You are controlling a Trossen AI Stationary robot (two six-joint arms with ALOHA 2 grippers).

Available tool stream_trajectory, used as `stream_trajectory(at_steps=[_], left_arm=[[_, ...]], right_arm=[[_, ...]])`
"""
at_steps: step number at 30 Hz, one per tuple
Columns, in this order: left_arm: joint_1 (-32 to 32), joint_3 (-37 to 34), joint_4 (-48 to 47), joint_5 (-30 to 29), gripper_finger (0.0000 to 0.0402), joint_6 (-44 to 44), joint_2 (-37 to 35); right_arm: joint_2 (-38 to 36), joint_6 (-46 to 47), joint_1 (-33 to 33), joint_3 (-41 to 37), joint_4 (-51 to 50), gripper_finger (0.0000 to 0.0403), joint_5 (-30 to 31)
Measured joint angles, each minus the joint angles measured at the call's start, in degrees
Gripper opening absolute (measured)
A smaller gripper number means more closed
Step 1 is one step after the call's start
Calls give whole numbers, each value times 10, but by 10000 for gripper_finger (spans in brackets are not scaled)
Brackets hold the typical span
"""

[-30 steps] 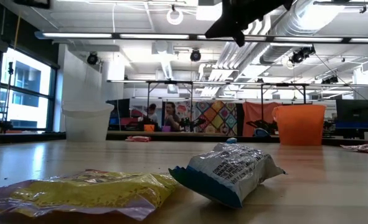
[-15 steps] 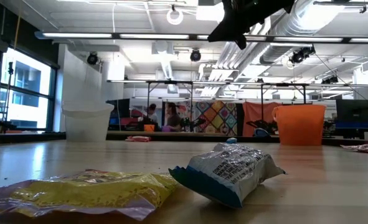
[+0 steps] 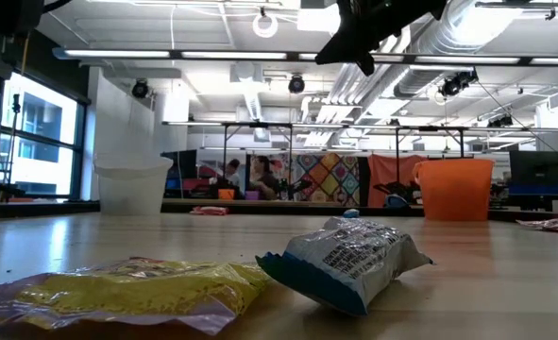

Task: Sort candy
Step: Put the red candy into the purple bucket, then put the white candy into the white bucket

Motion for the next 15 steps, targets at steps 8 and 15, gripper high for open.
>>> stream_trajectory(at_steps=[8, 15], left_arm=[[5, 81, -90, -9, 102, 62, -5], [24, 148, -140, 26, 104, 132, -9]], right_arm=[[0, 38, 1, 0, 5, 0, -8], [-1, 69, 8, 0, -59, 0, -31]])
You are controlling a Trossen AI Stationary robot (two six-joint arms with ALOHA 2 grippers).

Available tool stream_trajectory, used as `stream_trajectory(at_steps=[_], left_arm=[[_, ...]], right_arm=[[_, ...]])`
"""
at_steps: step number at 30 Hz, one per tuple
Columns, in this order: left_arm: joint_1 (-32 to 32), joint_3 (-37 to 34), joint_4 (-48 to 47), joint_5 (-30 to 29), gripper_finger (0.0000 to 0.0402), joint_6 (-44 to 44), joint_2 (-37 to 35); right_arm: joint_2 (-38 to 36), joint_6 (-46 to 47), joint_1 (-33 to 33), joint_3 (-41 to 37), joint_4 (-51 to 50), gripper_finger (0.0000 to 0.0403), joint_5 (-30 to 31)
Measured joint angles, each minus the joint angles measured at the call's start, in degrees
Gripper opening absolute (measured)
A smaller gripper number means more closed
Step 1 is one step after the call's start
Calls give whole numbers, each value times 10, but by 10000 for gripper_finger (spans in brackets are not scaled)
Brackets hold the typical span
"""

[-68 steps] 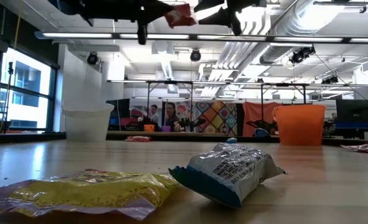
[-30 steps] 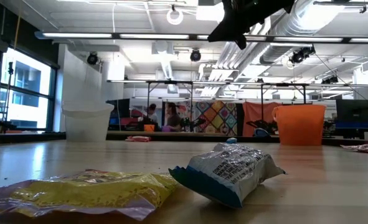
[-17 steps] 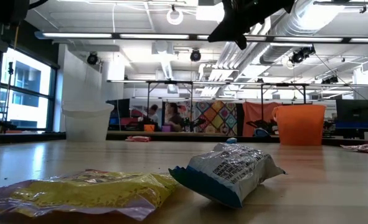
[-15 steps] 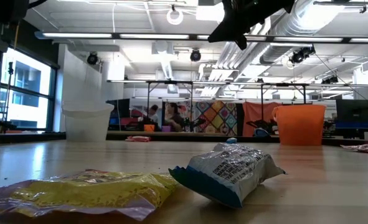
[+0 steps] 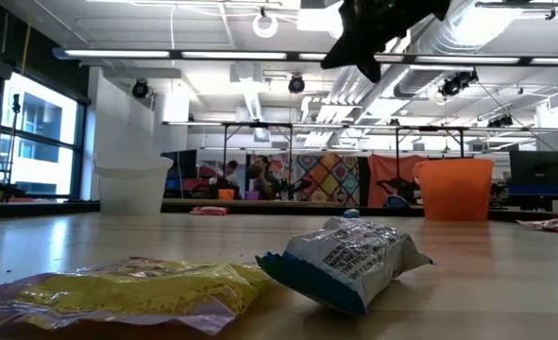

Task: Sort candy
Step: Put the white candy into the white bucket

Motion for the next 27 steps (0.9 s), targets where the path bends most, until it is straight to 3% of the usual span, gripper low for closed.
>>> stream_trajectory(at_steps=[4, 9, 12, 17, 21, 27], left_arm=[[40, 61, -111, 1, 89, 71, -3], [144, 87, -167, 13, 32, 210, -22], [223, 81, -163, 37, 5, 307, -25], [364, 63, -164, 56, 3, 484, -6], [470, 51, -125, 51, 1, 600, 20], [581, -7, -35, 142, 0, 680, 33]], right_arm=[[0, 35, 40, 0, -79, 0, 15], [0, 122, 125, -46, -103, 0, 27], [0, 202, 181, -102, -42, 0, 15], [0, 370, 285, -197, 156, 0, 1], [19, 466, 364, -250, 271, 0, 49], [101, 466, 439, -231, 307, 44, 73]])
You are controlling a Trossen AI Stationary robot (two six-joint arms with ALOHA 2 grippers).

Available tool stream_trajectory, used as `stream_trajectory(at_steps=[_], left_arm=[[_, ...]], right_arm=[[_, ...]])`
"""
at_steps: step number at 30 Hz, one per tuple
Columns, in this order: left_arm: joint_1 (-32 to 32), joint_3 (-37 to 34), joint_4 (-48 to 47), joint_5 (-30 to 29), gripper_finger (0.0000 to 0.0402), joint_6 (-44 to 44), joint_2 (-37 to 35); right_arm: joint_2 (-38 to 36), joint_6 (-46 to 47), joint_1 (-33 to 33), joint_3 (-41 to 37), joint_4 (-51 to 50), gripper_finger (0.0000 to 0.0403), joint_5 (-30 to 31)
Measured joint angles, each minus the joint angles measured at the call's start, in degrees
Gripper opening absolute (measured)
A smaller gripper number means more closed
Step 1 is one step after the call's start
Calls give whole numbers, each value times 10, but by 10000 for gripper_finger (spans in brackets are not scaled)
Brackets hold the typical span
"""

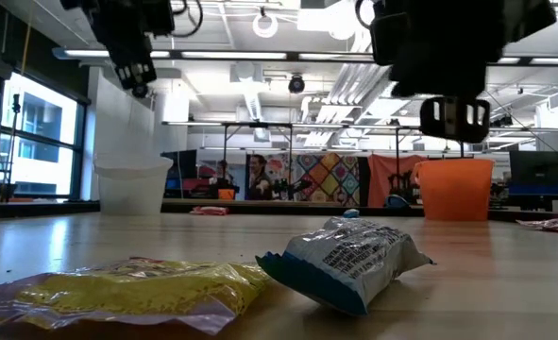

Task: Sort candy
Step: Put the white candy into the white bucket

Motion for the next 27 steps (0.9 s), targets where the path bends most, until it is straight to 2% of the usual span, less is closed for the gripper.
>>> stream_trajectory(at_steps=[6, 10, 17, 22, 27], left_arm=[[42, -38, 18, 34, 0, 37, -1], [51, -50, 19, 36, 0, 45, 0], [56, -57, 17, 36, 0, 39, -2], [56, -57, 12, 36, 0, 39, -2], [57, -57, 9, 35, 0, 35, -2]], right_arm=[[95, -78, 17, 55, 1, 136, -37], [155, -123, 6, 82, 3, 167, -80], [221, -197, -10, 95, 16, 171, -104], [253, -217, -11, 95, 80, 170, -166], [272, -222, -11, 97, 129, 132, -192]])
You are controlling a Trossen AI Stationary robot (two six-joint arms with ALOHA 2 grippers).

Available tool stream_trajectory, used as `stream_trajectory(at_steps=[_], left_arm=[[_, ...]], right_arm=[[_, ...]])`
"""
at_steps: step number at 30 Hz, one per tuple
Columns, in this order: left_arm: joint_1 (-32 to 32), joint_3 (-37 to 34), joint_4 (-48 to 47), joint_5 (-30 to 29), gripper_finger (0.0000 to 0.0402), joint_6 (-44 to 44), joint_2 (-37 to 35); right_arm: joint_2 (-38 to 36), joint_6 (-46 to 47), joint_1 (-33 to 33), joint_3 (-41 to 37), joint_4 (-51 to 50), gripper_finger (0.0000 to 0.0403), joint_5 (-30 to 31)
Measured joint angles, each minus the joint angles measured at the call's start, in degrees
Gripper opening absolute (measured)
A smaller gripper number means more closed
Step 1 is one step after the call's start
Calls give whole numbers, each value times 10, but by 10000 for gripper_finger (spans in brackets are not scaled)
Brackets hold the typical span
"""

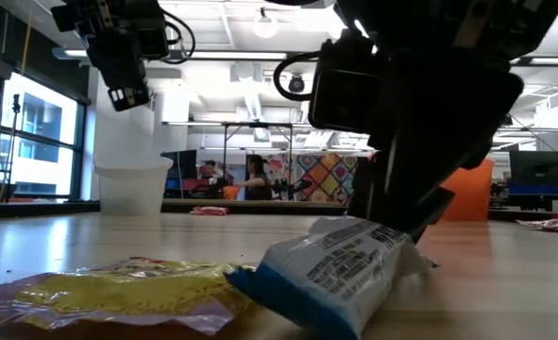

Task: Sort candy
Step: Put the white candy into the white bucket

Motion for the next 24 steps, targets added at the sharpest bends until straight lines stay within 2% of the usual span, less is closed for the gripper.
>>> stream_trajectory(at_steps=[5, 7, 16, 19, 24], left_arm=[[12, 0, 0, -2, 0, -8, 0], [21, 0, 0, -3, 0, -8, 0], [65, 0, 4, 0, 0, 7, 0], [75, 0, 12, 9, 0, 8, 0], [88, 0, 42, 84, 0, 23, 0]], right_arm=[[0, -10, -2, -1, 0, 34, -4], [-1, -9, -3, -1, 3, 10, -11], [-51, 55, -23, -4, -23, 3, -5], [-91, 64, -37, -4, -68, 1, 31], [-170, 60, -75, -4, -142, 1, 104]])
